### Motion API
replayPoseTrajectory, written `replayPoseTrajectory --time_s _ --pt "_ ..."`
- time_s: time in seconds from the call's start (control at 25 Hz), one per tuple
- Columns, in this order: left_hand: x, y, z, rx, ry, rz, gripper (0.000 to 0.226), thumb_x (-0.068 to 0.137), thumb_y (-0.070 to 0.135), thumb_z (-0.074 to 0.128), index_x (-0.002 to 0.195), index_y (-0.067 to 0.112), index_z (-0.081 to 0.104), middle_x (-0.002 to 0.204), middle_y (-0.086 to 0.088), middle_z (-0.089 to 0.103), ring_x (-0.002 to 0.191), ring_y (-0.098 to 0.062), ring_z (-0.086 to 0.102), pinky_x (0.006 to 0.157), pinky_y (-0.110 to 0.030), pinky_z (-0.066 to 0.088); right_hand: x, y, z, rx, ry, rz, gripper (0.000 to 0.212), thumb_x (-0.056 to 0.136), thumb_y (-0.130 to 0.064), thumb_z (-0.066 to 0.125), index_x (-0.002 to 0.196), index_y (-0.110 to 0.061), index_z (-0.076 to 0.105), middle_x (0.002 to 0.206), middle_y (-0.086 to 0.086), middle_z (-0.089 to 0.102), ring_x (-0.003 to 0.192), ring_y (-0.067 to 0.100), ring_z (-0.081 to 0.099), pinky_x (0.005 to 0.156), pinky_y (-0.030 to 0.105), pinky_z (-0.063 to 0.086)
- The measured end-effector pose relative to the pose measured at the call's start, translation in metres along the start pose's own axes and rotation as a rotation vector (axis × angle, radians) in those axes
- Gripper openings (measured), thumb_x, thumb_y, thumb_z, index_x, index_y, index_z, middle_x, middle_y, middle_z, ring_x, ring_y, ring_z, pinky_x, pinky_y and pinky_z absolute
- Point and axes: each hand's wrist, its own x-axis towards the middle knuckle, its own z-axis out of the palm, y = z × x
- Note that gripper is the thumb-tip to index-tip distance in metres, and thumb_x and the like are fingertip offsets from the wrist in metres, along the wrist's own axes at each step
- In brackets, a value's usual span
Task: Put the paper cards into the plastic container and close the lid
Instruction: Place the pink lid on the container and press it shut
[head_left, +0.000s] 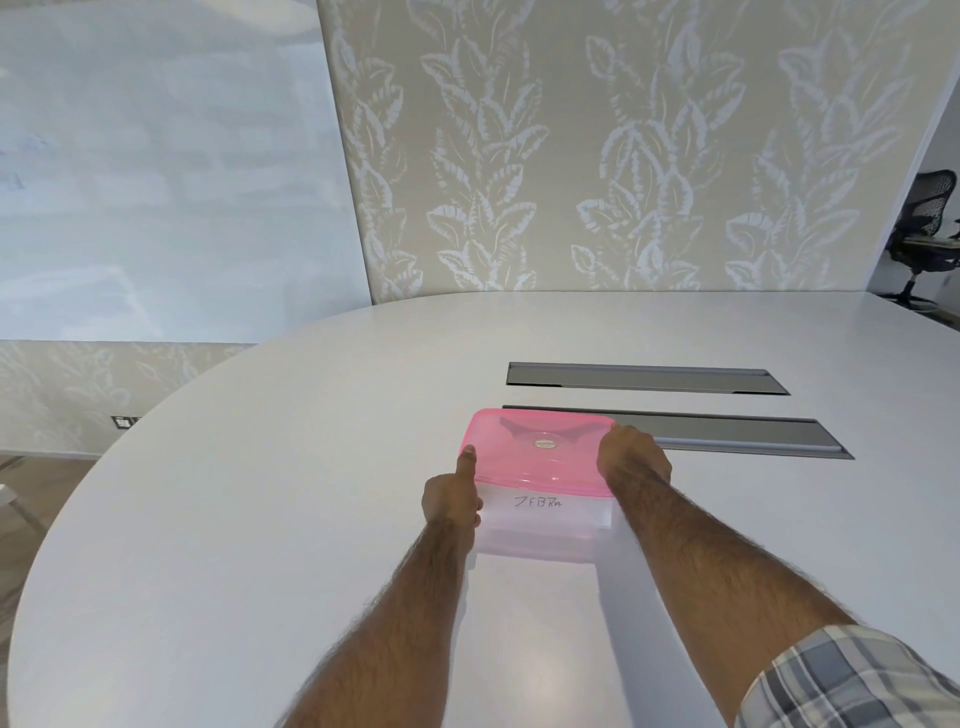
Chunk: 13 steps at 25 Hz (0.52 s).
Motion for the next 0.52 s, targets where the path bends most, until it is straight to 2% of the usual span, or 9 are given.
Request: replayPoseTrajectory --time_s 0.08,0.16,0.2,0.24,0.32,0.4,0.52 --pt "0.003 0.006 -0.005 0.043 -0.075 -0.028 0.056 0.094 0.058 0.057 0.079 0.004 0.056 0.067 -0.009 0.056 0.055 -0.022 0.048 0.053 -0.028 0.044 0.000 0.000 0.001 -0.005 0.000 -0.005 0.041 0.103 -0.017 0.032 0.127 -0.006 0.064 0.130 0.013 0.065 0.118 0.031 0.063 0.095 0.040 0.050" --pt "0.014 0.020 -0.007 0.181 -0.141 -0.075 0.056 0.096 0.057 0.051 0.090 0.002 0.057 0.069 -0.007 0.051 0.054 -0.021 0.049 0.052 -0.025 0.046 0.000 -0.001 0.000 -0.007 -0.002 -0.005 0.040 0.102 -0.015 0.034 0.129 -0.008 0.063 0.132 0.012 0.064 0.120 0.031 0.062 0.095 0.041 0.050" --pt "0.022 0.028 -0.005 0.303 -0.105 -0.070 0.054 0.098 0.052 0.045 0.102 0.000 0.058 0.076 -0.008 0.055 0.059 -0.024 0.056 0.058 -0.029 0.053 -0.001 -0.001 0.000 -0.007 -0.009 -0.006 0.040 0.101 -0.014 0.034 0.129 -0.008 0.063 0.132 0.012 0.064 0.120 0.031 0.062 0.095 0.041 0.050" --pt "0.025 0.036 -0.002 0.458 -0.030 -0.036 0.049 0.099 0.045 0.039 0.113 0.002 0.058 0.090 -0.010 0.060 0.072 -0.029 0.064 0.069 -0.036 0.059 -0.002 -0.003 0.001 -0.007 -0.015 -0.008 0.040 0.102 -0.015 0.034 0.130 -0.009 0.063 0.133 0.012 0.063 0.120 0.031 0.061 0.095 0.041 0.050" --pt "0.024 0.045 0.005 0.694 0.085 0.018 0.049 0.096 0.033 0.031 0.126 0.006 0.058 0.118 -0.012 0.064 0.102 -0.035 0.067 0.093 -0.043 0.054 -0.008 -0.006 0.004 0.003 -0.024 -0.009 0.042 0.103 -0.018 0.032 0.131 -0.009 0.062 0.135 0.011 0.062 0.123 0.031 0.060 0.098 0.042 0.049" --pt "0.030 0.046 0.013 0.714 0.106 0.008 0.060 0.099 0.040 0.024 0.130 0.006 0.061 0.129 -0.014 0.064 0.117 -0.034 0.062 0.104 -0.040 0.046 -0.010 -0.008 0.006 0.019 -0.027 -0.003 0.043 0.104 -0.019 0.029 0.132 -0.011 0.061 0.136 0.010 0.061 0.124 0.031 0.059 0.099 0.042 0.048" --pt "0.061 0.043 0.017 0.504 0.155 -0.180 0.084 0.090 0.064 0.018 0.134 0.004 0.058 0.134 -0.017 0.060 0.120 -0.036 0.059 0.104 -0.046 0.046 -0.010 -0.008 0.007 0.053 -0.023 0.014 0.045 0.105 -0.022 0.026 0.133 -0.013 0.061 0.136 0.008 0.062 0.124 0.029 0.060 0.099 0.040 0.048"
